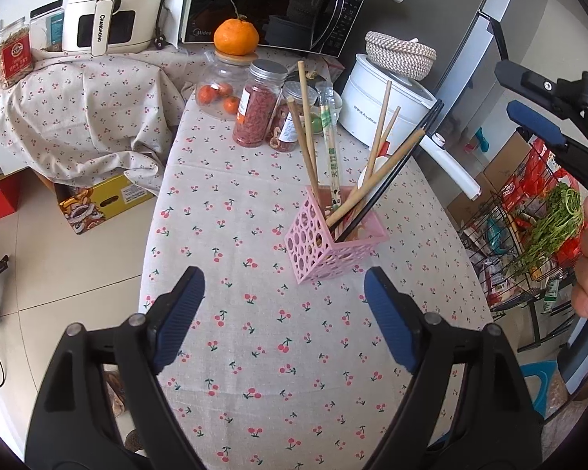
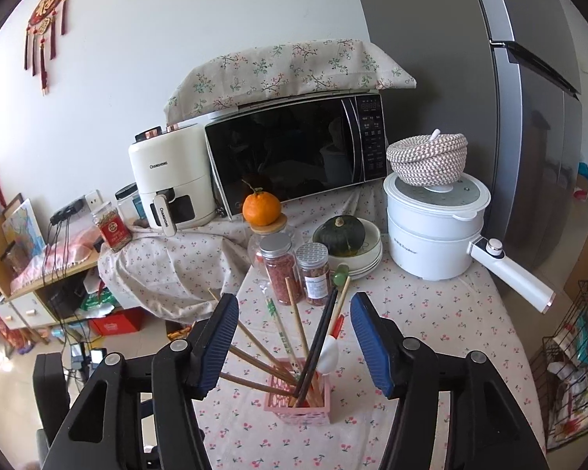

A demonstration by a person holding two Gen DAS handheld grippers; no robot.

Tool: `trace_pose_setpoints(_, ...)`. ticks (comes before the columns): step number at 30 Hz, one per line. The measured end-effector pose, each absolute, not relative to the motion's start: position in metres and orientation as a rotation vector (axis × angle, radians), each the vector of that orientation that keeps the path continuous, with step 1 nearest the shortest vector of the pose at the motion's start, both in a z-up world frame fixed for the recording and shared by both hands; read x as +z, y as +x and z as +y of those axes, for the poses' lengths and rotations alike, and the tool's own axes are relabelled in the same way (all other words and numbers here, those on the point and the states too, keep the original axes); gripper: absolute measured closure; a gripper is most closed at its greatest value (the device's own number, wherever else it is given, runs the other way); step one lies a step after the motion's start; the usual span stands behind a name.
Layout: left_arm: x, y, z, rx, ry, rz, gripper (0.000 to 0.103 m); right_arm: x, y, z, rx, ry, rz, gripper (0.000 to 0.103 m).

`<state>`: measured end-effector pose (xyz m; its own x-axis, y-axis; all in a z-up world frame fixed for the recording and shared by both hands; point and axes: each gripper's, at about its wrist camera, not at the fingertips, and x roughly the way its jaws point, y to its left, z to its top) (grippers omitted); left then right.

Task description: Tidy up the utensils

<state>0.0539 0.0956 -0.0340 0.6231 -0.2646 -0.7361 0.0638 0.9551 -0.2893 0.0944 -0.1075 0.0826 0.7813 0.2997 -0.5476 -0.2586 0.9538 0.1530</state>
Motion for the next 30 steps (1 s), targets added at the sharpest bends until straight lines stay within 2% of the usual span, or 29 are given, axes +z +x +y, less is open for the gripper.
trace_pose_setpoints(3, -0.030, 0.050, 0.089, -0.186, -0.219, 0.863, 0.015, 0.078, 0.078, -0.122, 0.283, 0.075, 0.607, 0.023)
trace_pose_setpoints(7, -0.023, 0.041, 0.078, -0.157, -0.180, 0.822, 0.001, 0.058, 0.060, -0.140, 0.248, 0.069, 0.667, 0.015)
trace_pose_setpoints(12, -0.013, 0.032, 0.066, -0.088, -0.118, 0.775, 0.001, 0.033, 0.038, -0.158, 0.187, 0.038, 0.705, 0.000)
trace_pose_setpoints(22, -0.009, 0.009, 0.031, -0.035, -0.061, 0.754, 0.001, 0.011, 0.007, -0.184, 0.094, -0.005, 0.746, 0.000)
trace_pose_setpoints(30, -0.014, 0.006, 0.011, -0.045, 0.007, 0.744, 0.001, -0.009, 0.013, -0.191, 0.019, -0.060, 0.775, 0.000)
